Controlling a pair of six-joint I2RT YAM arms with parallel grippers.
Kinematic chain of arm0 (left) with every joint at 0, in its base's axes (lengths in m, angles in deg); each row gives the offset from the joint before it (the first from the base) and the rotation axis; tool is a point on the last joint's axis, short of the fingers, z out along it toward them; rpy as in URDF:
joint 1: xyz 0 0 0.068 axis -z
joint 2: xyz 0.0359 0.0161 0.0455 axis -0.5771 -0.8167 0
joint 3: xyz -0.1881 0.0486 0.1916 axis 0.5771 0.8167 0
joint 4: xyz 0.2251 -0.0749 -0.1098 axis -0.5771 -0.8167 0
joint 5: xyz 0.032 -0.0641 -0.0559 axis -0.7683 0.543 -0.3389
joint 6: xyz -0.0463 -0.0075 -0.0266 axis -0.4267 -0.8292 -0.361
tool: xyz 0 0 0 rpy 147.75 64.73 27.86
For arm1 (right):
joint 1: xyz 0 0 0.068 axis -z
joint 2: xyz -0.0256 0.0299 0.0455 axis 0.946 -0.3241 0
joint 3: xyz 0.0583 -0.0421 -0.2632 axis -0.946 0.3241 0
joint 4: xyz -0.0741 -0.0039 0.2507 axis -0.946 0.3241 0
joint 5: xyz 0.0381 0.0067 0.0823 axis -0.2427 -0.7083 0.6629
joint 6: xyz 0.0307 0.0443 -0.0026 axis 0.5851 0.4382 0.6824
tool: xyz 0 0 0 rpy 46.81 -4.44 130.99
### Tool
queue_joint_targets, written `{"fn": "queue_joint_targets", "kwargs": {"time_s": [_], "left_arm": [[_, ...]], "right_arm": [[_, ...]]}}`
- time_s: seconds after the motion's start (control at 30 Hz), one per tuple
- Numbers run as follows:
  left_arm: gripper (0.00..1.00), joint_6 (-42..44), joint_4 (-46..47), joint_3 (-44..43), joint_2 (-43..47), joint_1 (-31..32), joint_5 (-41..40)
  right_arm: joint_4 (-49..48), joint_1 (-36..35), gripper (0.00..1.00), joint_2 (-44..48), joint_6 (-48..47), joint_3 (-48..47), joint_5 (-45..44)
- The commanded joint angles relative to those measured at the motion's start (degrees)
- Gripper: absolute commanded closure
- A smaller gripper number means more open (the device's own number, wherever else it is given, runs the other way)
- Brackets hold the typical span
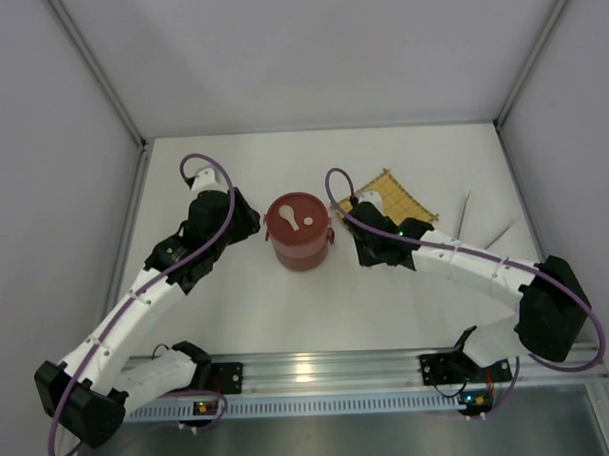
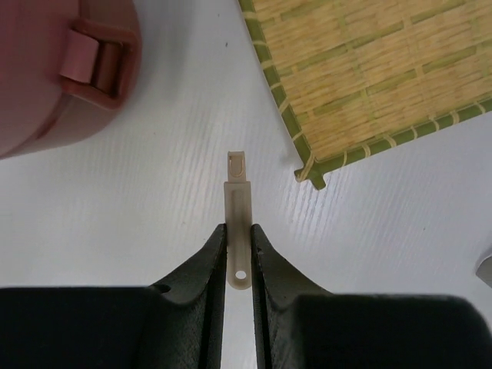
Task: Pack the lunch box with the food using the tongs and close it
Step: Pick up the utensils from the center of the board.
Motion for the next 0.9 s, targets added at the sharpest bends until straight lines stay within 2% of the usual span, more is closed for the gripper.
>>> {"fn": "queue_joint_targets", "kwargs": {"time_s": [0.0,0.43,0.87], "left_arm": [[0.47,-0.5,1.5,-0.5,0.8,0.2,0.0],[0.47,-0.1,1.5,-0.4,0.6,0.2,-0.2],[0.47,0.1,1.1,-0.8,0.4,0.2,-0.5]], "right_arm": [[4.9,-1.1,0.94,2.4,-1.2,-5.8,-3.1],[10.4,-1.1,0.92,0.0,-4.4,-23.6,-4.2],[10.1,-2.7,0.92,-11.4,-6.0,-38.6,-1.0]]}}
